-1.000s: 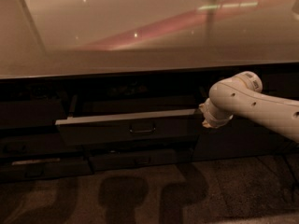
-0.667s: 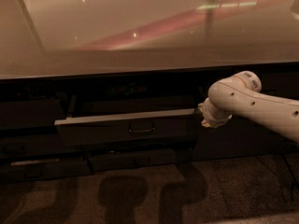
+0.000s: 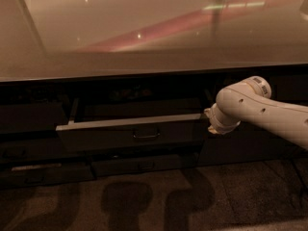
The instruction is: Open top drawer
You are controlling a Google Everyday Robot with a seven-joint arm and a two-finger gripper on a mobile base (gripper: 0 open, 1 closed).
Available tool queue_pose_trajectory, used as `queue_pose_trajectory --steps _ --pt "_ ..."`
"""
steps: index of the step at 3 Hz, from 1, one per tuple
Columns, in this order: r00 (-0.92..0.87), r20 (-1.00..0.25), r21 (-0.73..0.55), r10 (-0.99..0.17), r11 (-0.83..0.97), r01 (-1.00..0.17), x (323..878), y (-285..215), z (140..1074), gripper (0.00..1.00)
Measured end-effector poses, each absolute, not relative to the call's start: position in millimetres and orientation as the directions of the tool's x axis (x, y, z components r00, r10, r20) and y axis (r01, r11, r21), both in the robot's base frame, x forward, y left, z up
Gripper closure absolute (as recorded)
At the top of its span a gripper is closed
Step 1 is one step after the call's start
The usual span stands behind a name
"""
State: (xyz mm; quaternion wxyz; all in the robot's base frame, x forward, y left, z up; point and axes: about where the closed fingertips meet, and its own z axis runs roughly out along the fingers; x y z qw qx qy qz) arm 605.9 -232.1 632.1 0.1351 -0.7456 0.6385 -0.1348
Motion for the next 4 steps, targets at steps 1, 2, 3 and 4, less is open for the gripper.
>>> queue_pose_trajectory --steps 1,2,3,4 --pt "0.157 0.027 -0.375 -0.987 -0.156 -0.914 596.9 -233.2 627.6 1.0" --pt "0.166 0.025 -0.376 -0.986 -0.163 -0.912 588.4 -234.1 625.8 1.0" --pt "0.166 0.025 -0.376 -0.986 -0.163 -0.912 588.3 -234.1 625.7 1.0" --pt "0.166 0.025 -0.376 -0.986 -0.163 -0.912 588.3 -234.1 625.9 0.81"
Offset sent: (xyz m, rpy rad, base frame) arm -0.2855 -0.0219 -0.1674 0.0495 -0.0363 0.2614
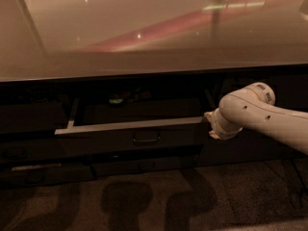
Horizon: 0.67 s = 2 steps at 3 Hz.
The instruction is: Open top drawer
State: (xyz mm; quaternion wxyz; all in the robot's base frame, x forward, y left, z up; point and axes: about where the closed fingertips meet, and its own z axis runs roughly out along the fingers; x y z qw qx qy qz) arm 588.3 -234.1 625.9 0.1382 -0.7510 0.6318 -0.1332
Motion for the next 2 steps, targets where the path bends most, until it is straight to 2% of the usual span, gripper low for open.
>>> queue_pose_trajectory --steps 2 --pt "0.162 0.015 -0.395 -0.987 -0.154 -0.906 591 -232 646 0.34"
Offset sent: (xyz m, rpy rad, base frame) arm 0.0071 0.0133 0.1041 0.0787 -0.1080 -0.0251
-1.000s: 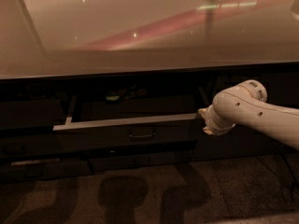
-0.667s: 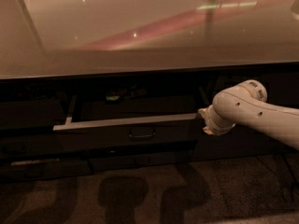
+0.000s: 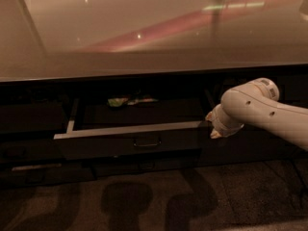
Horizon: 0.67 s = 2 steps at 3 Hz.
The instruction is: Open top drawer
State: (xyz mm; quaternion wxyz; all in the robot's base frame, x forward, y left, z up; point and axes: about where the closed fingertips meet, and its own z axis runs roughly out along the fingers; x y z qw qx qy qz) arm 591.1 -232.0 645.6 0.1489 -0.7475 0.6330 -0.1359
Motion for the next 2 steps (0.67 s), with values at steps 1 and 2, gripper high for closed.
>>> queue_pose_trajectory --steps 1,2 --pt "0.159 0.003 -0.421 -0.987 -0.146 -0.895 587 -228 667 0.11" --pt "0.148 0.006 -0.479 -0.989 -0.133 -0.868 582 -227 709 0.0"
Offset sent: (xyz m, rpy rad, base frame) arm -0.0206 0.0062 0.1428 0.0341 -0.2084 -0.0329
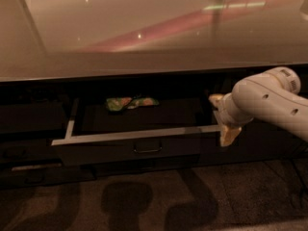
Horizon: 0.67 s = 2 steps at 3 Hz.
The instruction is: Open top drawer
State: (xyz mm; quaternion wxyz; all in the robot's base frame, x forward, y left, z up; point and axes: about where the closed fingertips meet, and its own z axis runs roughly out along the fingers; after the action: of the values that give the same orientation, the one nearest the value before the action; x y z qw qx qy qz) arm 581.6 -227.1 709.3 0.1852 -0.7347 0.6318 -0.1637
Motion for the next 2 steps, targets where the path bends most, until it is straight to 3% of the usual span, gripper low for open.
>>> queue_pose_trajectory --steps 2 --pt "0.152 0.014 -0.505 -0.988 -0.139 -0.852 581.3 -228.2 725.1 0.42"
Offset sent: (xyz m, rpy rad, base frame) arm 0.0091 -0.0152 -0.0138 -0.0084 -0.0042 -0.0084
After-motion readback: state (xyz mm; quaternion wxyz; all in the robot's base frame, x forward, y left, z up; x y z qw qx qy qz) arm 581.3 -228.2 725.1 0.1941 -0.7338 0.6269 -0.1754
